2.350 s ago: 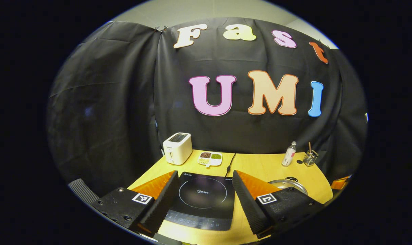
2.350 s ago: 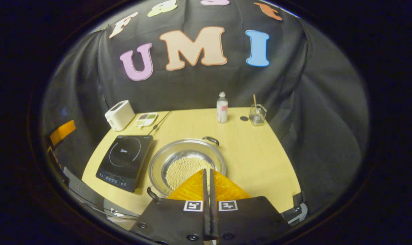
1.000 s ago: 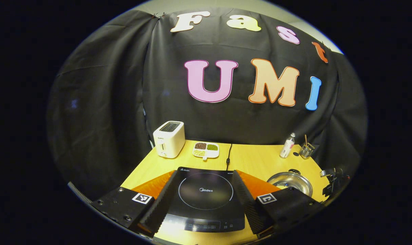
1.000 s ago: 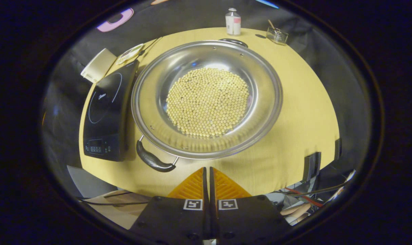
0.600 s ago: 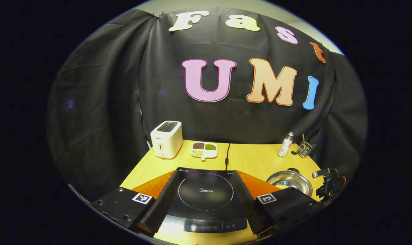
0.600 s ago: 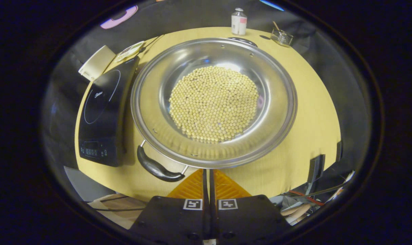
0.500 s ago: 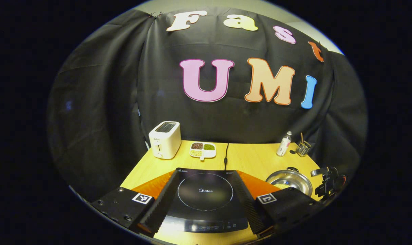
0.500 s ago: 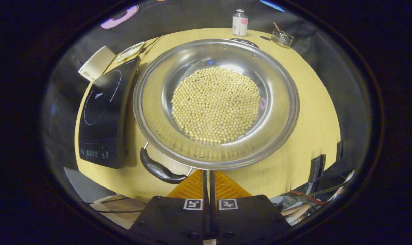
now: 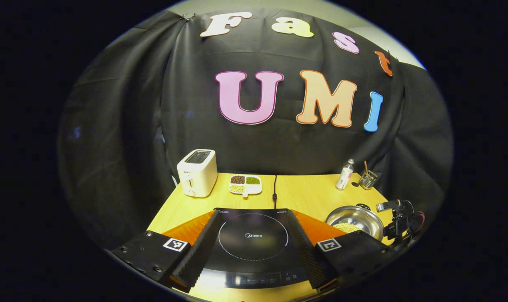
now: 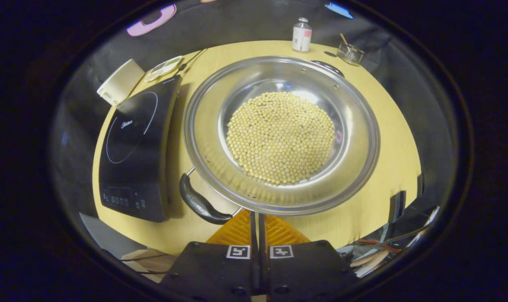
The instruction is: First push the handle of the pot to place it horizontally, then grasp the pot with both hands and set it on the induction cooktop.
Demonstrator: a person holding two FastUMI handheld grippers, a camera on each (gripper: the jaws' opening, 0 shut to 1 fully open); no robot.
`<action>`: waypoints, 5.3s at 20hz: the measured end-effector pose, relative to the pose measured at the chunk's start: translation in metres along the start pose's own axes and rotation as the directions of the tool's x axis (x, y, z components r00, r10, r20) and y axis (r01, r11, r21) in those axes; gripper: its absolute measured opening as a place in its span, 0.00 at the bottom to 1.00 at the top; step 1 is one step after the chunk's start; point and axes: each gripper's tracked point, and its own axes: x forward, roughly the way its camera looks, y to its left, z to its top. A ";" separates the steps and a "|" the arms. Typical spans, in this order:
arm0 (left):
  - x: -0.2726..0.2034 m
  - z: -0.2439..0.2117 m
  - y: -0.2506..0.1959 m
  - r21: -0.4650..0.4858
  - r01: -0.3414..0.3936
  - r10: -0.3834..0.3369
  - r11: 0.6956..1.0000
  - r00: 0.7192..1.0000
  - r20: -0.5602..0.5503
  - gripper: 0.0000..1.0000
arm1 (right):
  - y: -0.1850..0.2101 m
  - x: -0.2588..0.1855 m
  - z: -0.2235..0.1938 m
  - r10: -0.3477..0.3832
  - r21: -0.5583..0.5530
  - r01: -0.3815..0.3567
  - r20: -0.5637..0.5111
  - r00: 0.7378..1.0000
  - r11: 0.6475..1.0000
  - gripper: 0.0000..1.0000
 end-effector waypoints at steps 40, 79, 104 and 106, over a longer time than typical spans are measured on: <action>0.033 -0.060 -0.024 -0.055 0.303 -0.308 0.952 0.934 -0.184 0.96 | 0.010 -0.054 0.057 0.072 0.197 -0.090 0.099 0.993 0.976 0.44; 0.142 -0.214 -0.200 -0.260 0.030 -0.225 0.965 0.600 -0.768 0.93 | -0.193 0.065 0.171 0.411 0.078 -0.404 -0.214 0.886 0.911 0.85; 0.049 -0.195 -0.205 -0.195 -0.030 -0.153 0.980 0.509 -0.847 0.59 | -0.201 -0.005 0.110 0.505 0.157 -0.481 -0.287 0.814 0.863 0.52; 0.038 -0.192 -0.198 -0.194 -0.036 -0.149 0.980 0.508 -0.848 0.59 | -0.194 -0.013 0.102 0.513 0.152 -0.490 -0.285 0.809 0.858 0.52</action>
